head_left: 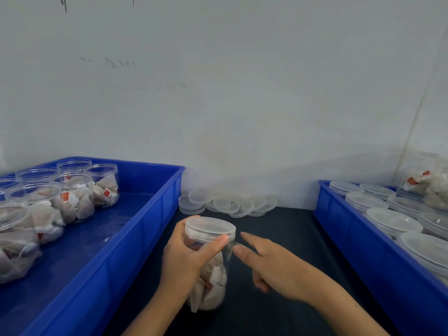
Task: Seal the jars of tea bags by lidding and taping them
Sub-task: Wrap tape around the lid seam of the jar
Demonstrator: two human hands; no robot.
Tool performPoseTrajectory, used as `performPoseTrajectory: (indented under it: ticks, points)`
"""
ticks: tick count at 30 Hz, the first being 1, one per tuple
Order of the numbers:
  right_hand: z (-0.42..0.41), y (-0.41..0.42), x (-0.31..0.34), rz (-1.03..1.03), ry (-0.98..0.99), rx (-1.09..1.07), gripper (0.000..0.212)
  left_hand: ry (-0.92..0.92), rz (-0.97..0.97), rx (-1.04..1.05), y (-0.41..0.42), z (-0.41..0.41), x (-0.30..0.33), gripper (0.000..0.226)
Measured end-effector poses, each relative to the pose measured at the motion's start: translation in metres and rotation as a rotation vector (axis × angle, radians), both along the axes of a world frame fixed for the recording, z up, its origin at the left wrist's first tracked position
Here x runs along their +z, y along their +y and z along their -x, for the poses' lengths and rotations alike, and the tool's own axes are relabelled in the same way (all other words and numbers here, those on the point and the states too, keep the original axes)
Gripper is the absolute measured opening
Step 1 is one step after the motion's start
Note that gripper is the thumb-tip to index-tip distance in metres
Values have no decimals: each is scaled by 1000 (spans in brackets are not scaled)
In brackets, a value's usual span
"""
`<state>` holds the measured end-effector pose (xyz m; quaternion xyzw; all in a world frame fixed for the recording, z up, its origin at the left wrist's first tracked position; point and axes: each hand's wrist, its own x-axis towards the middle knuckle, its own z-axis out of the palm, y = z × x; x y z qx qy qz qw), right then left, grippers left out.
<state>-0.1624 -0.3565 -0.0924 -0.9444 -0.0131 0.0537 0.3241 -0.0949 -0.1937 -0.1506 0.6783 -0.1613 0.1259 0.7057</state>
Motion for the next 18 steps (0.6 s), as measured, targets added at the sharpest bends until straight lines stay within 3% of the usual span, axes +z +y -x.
performPoseTrajectory:
  ticks: [5,12,18]
  points:
    - [-7,-4,-3,-78,-63,-52,60,33,12,-46,3,-3,1,70]
    - [-3,2,1,271,-237,-90,54,114,21,-166,12,-8,4,76]
    - [-4,1,0,328,-351,-31,46,167,57,-302,16,-13,2,78]
